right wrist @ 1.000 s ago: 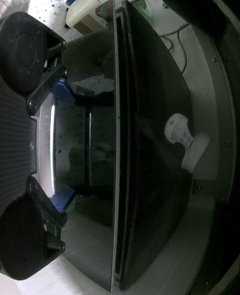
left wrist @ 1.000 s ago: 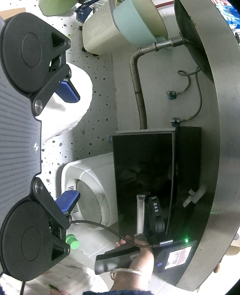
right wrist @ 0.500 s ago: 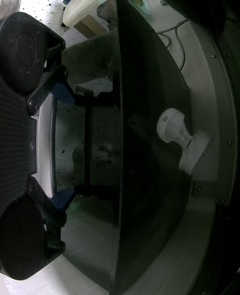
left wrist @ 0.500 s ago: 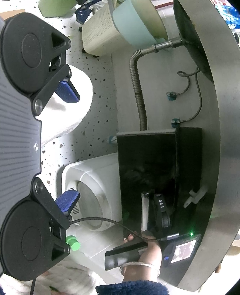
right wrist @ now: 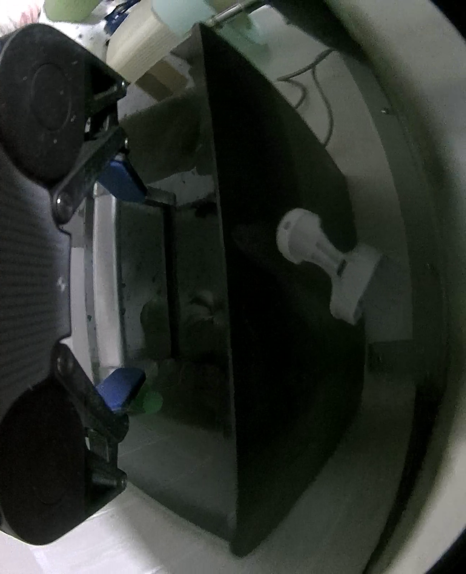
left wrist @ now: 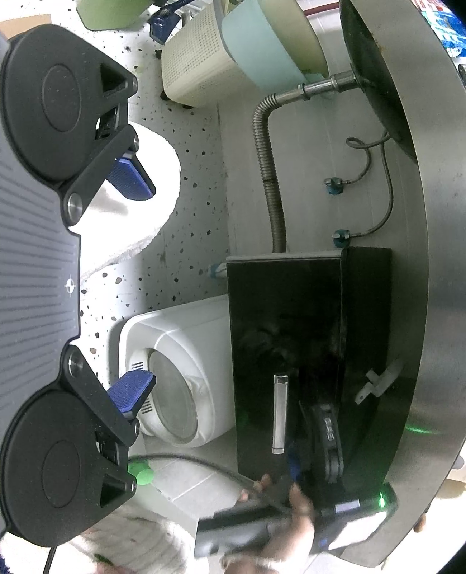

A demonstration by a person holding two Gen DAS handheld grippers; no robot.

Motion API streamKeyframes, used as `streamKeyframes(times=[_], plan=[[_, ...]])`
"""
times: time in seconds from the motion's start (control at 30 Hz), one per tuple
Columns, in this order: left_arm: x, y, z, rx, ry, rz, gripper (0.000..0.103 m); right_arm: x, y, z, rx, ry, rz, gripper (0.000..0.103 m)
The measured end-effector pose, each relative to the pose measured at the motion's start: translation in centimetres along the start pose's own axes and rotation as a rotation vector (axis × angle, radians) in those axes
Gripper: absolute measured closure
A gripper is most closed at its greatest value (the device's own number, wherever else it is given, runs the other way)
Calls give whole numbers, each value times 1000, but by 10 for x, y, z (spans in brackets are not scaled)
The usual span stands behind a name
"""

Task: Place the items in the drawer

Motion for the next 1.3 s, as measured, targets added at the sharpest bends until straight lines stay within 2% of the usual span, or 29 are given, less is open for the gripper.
streamKeyframes(times=[0.17, 0.33, 0.73, 0.87, 1.0, 1.17, 1.3], plan=[[1, 0, -1, 4, 0, 5, 1, 11, 51, 5, 59, 54, 17, 3], [2, 0, -1, 4, 6, 13, 1, 19, 110, 31, 115, 109, 32, 2], [2, -2, -1, -2, -6, 29, 1, 17, 188, 76, 186, 48, 99, 0], [4, -2, -1, -4, -14, 34, 1, 5, 188, 81, 200, 99, 134, 0], [5, -2, -1, -4, -20, 35, 1, 1, 183, 96, 126, 154, 229, 0], [6, -3, 0, -6, -20, 34, 1, 11, 171, 110, -3, 103, 213, 0], [7, -3, 0, -14, -27, 29, 1, 18, 170, 114, -30, 71, 221, 0]])
Point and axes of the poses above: each gripper's, at about its wrist camera, not at the fingertips, and y roughly against the way its jaws point, x to its right, z to its underside, the point moved 10 cm from there along -y, roughly the way its jaws point, and after that the axes turned 10 degrees about -y, right-handed, at the moved point
